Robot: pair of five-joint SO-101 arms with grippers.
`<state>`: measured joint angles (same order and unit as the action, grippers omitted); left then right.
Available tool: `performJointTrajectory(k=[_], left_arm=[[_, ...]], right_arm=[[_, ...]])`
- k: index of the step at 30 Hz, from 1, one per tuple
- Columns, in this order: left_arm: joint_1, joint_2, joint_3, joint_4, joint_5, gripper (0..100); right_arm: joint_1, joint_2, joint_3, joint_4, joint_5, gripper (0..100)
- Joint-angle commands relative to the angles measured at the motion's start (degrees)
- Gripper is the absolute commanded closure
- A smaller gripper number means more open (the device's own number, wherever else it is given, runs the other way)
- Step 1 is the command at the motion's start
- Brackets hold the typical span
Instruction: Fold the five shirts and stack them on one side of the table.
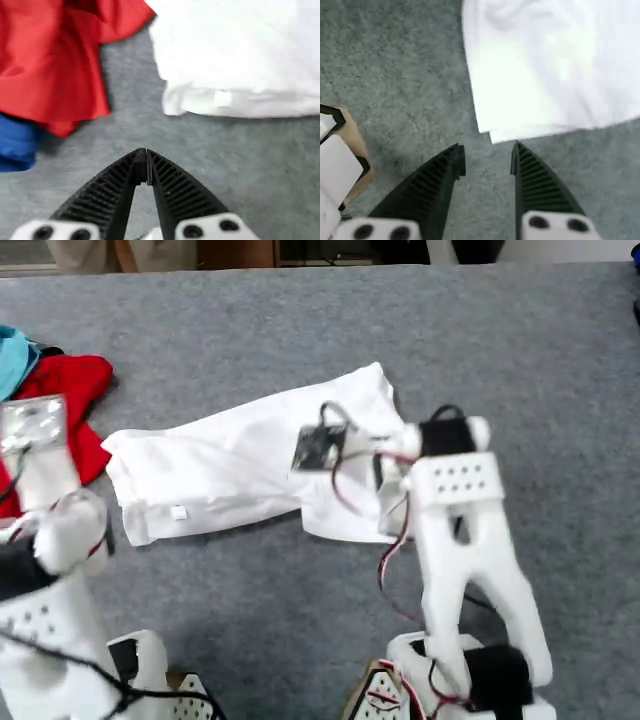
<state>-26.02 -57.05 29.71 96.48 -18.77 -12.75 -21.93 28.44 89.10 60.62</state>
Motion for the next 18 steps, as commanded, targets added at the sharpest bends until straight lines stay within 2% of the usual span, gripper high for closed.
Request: performJointTrajectory(k=[1, 5, 9, 12, 16, 18], left_arm=[[-9.0, -6.4, 2.5, -2.9, -4.2, 98], [-18.5, -12.3, 7.6, -7.3, -6.9, 98], [-24.6, -17.4, 13.9, -10.3, -8.6, 98], [-26.5, -21.1, 18.1, -10.9, -10.3, 98], [-26.3, -25.8, 21.7, -10.9, -11.3, 98], [-26.2, -27.8, 22.9, -11.0, -11.3, 98]], right_arm=[[-2.9, -4.1, 9.1, -6.9, 0.5, 83.5], [-4.2, -4.4, 15.4, -11.7, 0.6, 83.5], [-4.3, -4.2, 18.3, -17.5, 0.6, 83.3], [-4.4, -4.1, 19.7, -20.7, 0.6, 81.0], [-4.5, -4.0, 19.8, -20.7, 0.4, 70.5], [-4.5, -4.0, 19.8, -20.7, 0.4, 70.0]])
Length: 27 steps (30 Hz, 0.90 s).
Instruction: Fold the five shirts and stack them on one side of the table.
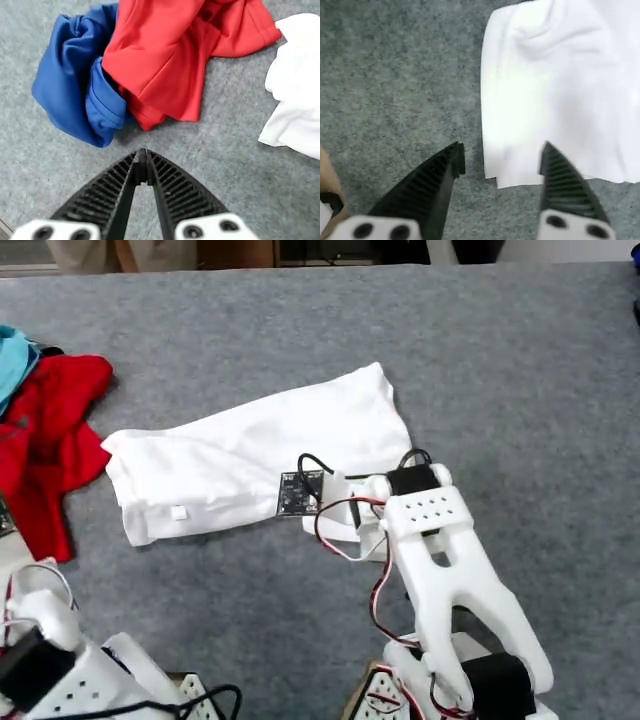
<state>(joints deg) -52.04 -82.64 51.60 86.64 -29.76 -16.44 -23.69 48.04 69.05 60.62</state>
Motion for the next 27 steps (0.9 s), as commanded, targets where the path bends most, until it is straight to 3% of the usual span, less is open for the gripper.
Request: performJointTrajectory(k=[1, 7, 12, 19, 27], left_arm=[[0.2, -2.9, 1.6, -1.8, -0.2, 98], [3.6, -3.7, 7.1, -8.5, 0.1, 98], [6.3, -3.6, 8.9, -13.4, 3.9, 98], [9.6, -3.6, 9.0, -13.6, 8.3, 98], [9.7, -3.6, 9.1, -13.6, 8.2, 98]], right_arm=[[-0.9, -2.2, 0.2, -0.7, 0.4, 70.7], [-4.9, -0.6, 0.3, -1.2, 0.4, 75.8], [-3.9, 5.3, -1.0, -1.6, 0.4, 76.7], [-3.4, 11.4, -2.2, -6.3, 0.4, 76.7], [-3.3, 13.5, -2.3, -10.3, 0.3, 76.7]])
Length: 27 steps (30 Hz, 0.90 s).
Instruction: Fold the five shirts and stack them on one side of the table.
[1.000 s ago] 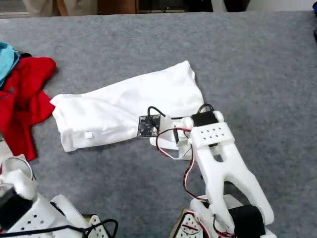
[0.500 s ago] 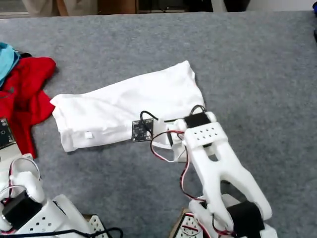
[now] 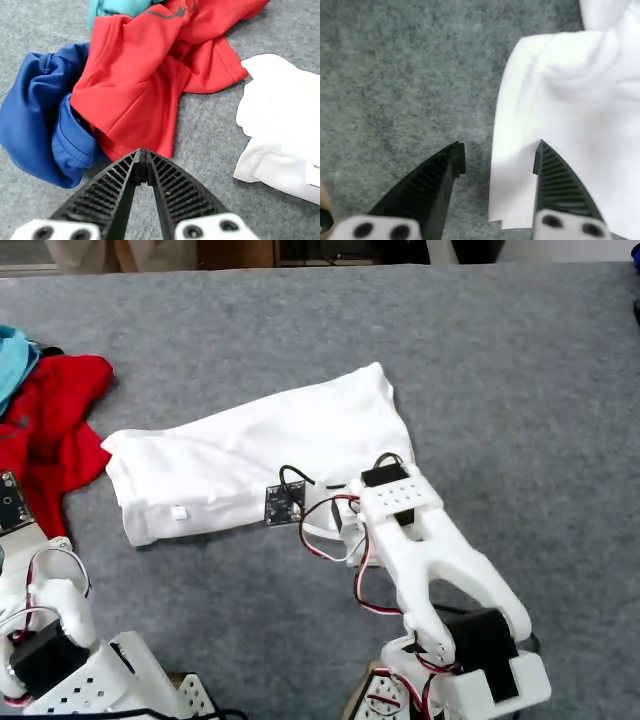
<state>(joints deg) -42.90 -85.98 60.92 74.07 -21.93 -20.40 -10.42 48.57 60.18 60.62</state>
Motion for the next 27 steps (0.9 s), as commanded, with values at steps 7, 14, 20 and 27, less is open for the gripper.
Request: performJointTrajectory(k=[7, 14, 20, 27], left_arm=[[0.5, -0.2, -0.2, -1.1, 0.4, 98], [0.4, -0.2, -0.3, -1.1, 0.4, 98], [0.4, -0.2, -0.4, -0.9, 0.3, 98], [0.3, -0.3, -0.7, -1.0, 0.3, 98]], right_arm=[[2.2, 1.3, -2.8, -4.4, 0.3, 76.7], [4.8, 10.7, -6.0, -4.9, 0.4, 76.7], [4.7, 15.1, -9.7, -3.6, 0.4, 78.0], [6.8, 15.2, -10.1, -3.4, 0.4, 98.0]])
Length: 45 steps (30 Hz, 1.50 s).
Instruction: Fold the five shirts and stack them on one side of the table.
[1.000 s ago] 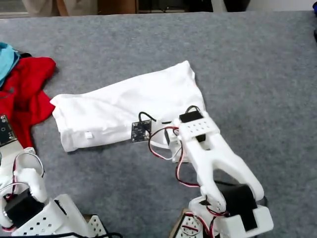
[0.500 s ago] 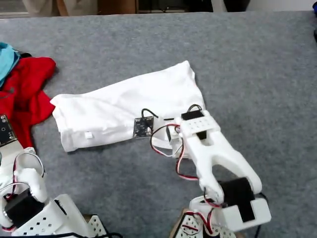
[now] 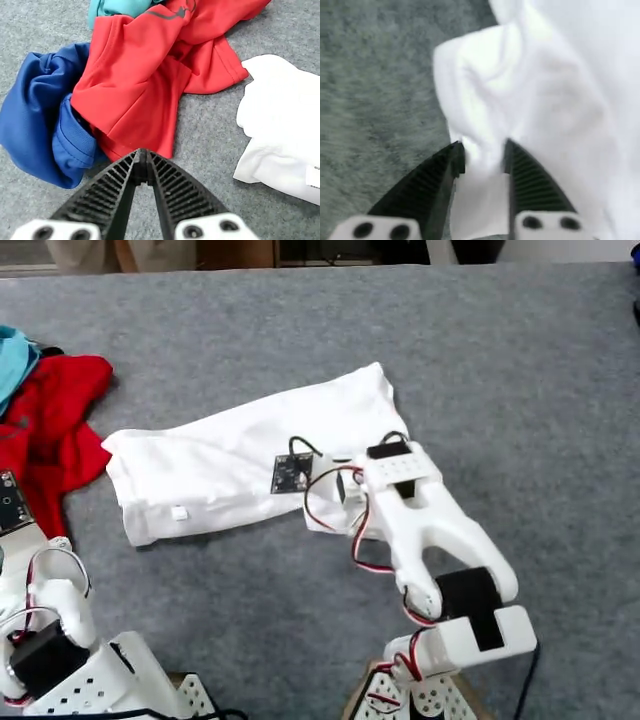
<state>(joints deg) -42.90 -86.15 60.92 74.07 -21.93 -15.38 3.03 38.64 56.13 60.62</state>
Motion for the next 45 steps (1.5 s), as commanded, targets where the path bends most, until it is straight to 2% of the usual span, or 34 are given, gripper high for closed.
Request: performJointTrajectory(k=[1, 9, 16, 21, 38, 41, 45], left_arm=[[0.2, -0.1, -0.7, -1.0, 0.3, 98], [0.1, -0.1, -0.7, -1.1, 0.3, 98], [0.1, -0.1, -0.7, -1.1, 0.2, 98], [0.3, -0.1, -0.8, -1.1, 0.2, 98], [0.3, -0.6, -0.8, -1.1, 0.2, 98], [0.3, -0.6, -0.8, -1.1, 0.2, 98], [0.3, -0.6, -0.8, -1.1, 0.2, 98]], right_arm=[[2.3, 1.7, -0.2, 0.5, 0.4, 99.5], [4.0, 1.3, -5.2, 4.5, 0.4, 99.3], [4.1, 1.3, -26.6, 16.9, -0.7, 99.3], [1.8, 2.1, -39.9, 17.8, -2.0, 99.4], [-0.9, 32.1, -75.9, 19.4, -2.0, 99.0], [-1.9, 34.4, -79.4, 22.4, -2.0, 94.7], [-2.2, 34.9, -82.9, 24.2, -2.0, 79.3]])
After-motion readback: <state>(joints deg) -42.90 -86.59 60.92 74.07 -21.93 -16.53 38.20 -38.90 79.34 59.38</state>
